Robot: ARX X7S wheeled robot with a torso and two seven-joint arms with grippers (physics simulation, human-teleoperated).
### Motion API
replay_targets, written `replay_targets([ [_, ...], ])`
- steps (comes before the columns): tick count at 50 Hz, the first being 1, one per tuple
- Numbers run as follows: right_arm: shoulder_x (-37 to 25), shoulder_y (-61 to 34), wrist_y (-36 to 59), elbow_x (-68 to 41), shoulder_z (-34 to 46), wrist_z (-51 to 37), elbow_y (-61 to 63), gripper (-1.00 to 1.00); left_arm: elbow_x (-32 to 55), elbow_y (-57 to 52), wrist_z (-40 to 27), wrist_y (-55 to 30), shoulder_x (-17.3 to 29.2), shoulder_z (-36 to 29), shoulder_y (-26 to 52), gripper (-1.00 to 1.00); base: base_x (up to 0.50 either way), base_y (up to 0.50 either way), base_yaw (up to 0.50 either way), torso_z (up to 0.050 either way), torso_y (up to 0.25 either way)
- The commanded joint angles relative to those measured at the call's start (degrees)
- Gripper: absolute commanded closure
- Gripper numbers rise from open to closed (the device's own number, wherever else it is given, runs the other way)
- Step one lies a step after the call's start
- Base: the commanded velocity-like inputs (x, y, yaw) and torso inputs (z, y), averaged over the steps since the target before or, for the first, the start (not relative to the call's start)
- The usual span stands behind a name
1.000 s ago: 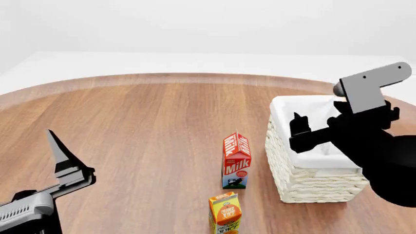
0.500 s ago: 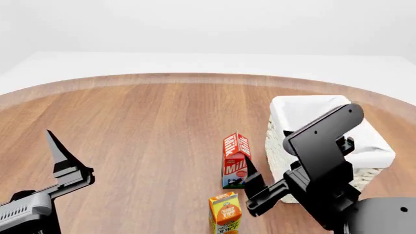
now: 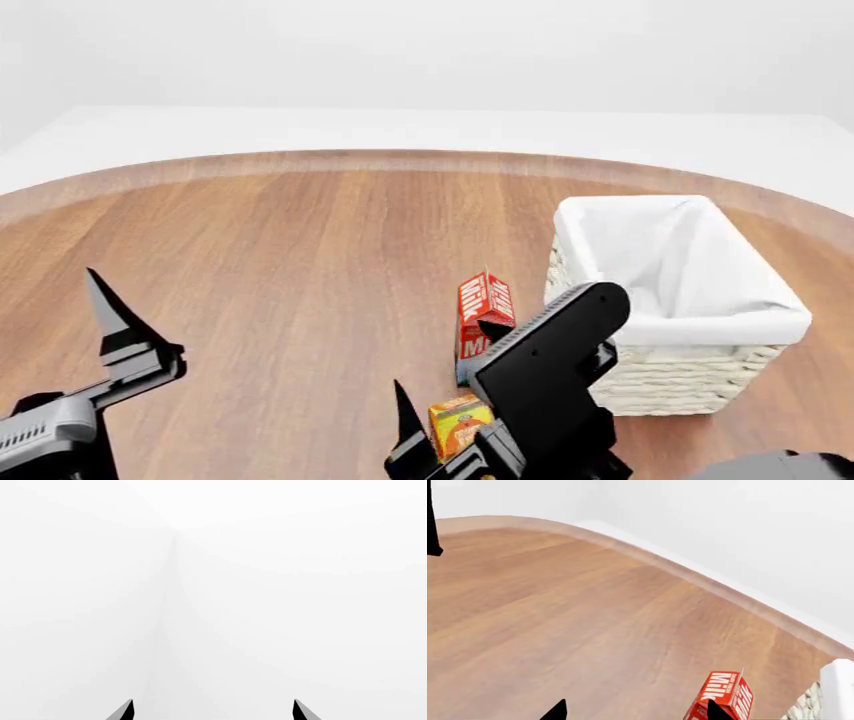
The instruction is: Pick up the cream cheese box and the butter, and put them in the basket.
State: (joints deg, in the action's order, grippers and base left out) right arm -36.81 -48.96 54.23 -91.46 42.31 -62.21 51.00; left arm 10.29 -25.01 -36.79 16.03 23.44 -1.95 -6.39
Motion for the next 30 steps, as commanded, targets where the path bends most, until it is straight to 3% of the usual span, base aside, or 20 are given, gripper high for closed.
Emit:
replay_targets([
  [1, 7.45, 3.73, -0.7, 4.3, 2.14, -2.33, -0.8, -1.0, -0.86, 0.32, 0.99, 0.38, -0.87, 1.78, -0.3, -1.0, 0.0, 0.0, 0.0, 0.0, 0.0],
  [22, 14.34, 18.91, -6.1, 24.88, 10.3, 0.2, -9.34, -1.0, -0.56, -0.33, 0.35, 0.38, -0.45, 2.51, -0.73, -1.0, 0.0, 0.0, 0.0, 0.0, 0.0],
  [30, 17.17, 21.57, -6.39, 27.99, 13.99, 0.39, -10.99, -1.0, -0.3, -0.2, 0.17, 0.61, -0.34, 2.85, -0.82, -1.0, 0.0, 0.0, 0.0, 0.0, 0.0],
])
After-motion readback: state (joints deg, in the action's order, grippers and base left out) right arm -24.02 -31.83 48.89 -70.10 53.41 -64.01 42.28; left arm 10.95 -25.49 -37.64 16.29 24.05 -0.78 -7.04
